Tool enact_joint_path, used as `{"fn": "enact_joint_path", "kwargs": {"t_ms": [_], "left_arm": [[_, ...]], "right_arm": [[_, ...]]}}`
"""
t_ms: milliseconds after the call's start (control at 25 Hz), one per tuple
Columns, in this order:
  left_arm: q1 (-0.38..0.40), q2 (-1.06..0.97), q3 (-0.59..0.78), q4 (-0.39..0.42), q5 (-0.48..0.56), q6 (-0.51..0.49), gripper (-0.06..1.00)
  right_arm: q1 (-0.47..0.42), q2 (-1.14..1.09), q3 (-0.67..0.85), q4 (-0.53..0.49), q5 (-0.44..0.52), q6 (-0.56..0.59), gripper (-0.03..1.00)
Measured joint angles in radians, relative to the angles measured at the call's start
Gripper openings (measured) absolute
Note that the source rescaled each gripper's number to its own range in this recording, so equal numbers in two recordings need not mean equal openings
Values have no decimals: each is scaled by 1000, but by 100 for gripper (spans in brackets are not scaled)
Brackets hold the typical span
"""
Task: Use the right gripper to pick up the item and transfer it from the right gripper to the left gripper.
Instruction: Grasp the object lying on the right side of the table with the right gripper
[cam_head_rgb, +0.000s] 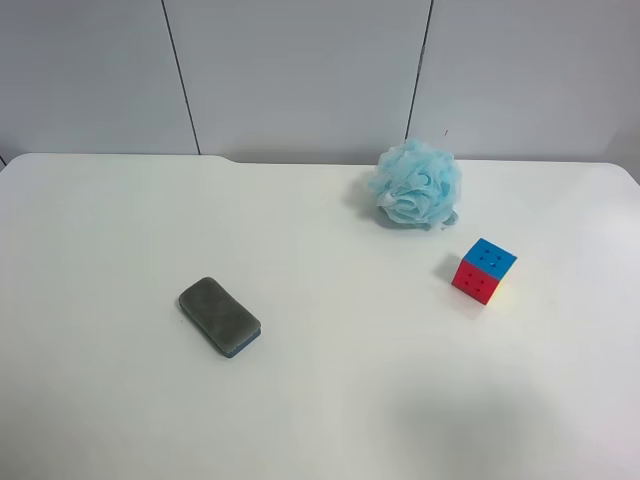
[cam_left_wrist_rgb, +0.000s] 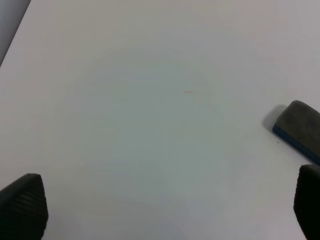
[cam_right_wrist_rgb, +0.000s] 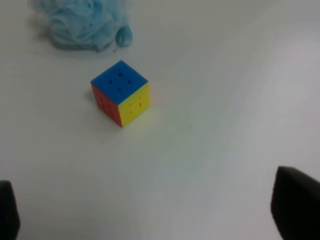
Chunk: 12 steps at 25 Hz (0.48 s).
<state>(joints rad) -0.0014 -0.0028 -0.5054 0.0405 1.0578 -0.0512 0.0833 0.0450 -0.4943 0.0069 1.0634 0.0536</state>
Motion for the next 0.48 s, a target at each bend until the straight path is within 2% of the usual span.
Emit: {"fn": "enact_joint_path", "kwargs": {"t_ms": [480], "left_arm": [[0, 0, 0, 0, 0, 0, 100]], "right_arm": [[0, 0, 0, 0, 0, 0, 100]]}}
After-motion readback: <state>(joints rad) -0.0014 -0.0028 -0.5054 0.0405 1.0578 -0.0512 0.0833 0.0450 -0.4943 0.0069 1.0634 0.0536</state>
